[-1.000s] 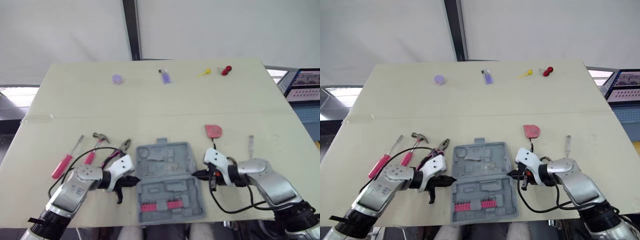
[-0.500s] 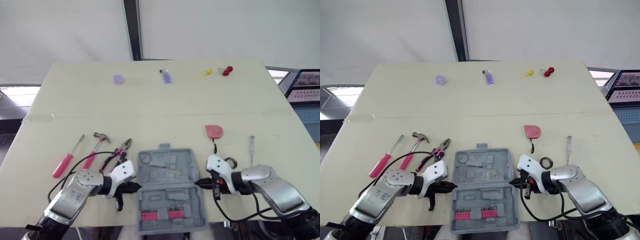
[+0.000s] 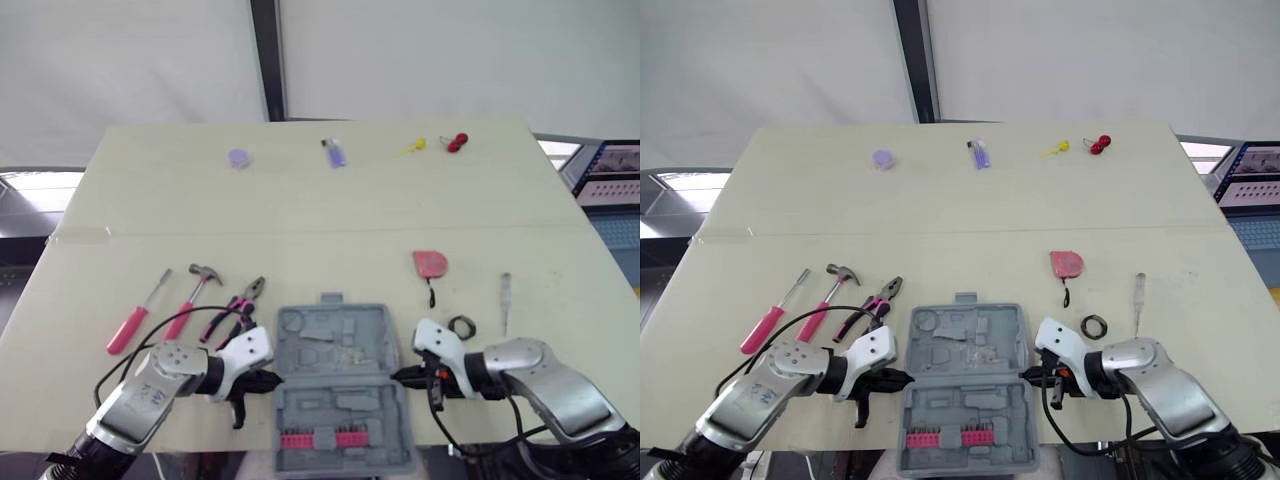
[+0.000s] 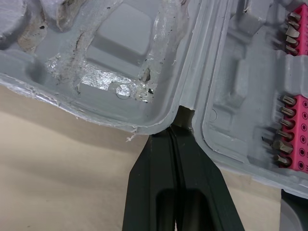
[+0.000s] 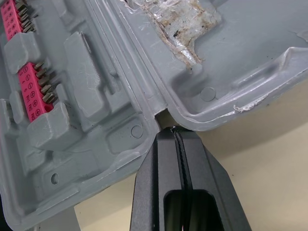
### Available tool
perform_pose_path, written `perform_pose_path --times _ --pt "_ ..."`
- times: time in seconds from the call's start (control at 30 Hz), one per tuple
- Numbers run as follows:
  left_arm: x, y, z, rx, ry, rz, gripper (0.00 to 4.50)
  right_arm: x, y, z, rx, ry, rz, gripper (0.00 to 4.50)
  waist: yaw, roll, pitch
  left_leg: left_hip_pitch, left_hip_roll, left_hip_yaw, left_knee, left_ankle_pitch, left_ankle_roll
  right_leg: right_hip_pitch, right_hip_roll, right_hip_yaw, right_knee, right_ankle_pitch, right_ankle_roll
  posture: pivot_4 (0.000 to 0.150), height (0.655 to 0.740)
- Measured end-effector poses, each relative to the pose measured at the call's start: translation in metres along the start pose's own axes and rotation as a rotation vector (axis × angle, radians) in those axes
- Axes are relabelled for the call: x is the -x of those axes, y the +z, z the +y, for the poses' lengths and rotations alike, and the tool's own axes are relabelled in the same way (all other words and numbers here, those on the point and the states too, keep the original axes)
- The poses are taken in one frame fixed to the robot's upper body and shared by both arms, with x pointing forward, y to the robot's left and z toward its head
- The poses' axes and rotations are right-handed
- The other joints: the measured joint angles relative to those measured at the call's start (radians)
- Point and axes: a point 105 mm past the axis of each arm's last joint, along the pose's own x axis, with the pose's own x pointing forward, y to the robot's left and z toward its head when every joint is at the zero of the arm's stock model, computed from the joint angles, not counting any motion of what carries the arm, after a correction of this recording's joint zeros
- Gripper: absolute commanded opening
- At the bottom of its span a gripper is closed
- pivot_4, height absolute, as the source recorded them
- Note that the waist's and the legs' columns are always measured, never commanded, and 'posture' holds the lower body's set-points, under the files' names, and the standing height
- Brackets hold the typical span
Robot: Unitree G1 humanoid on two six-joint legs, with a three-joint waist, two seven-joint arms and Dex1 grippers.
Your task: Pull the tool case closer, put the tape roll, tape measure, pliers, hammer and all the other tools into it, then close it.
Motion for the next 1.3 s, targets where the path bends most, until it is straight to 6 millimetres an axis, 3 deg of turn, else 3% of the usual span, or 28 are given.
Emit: perform_pose_path --times 1.3 --pt "0.0018 -0.0043 -0.0065 0.008 -0.024 0.013 0.02 0.0017 -0.0044 0.0024 0.012 0.012 0.015 0.00 0.001 0.000 0.000 0.000 0.000 0.000 0.000 0.000 0.000 0.000 0.000 0.000 0.000 0.000 0.000 0.150 0.7400"
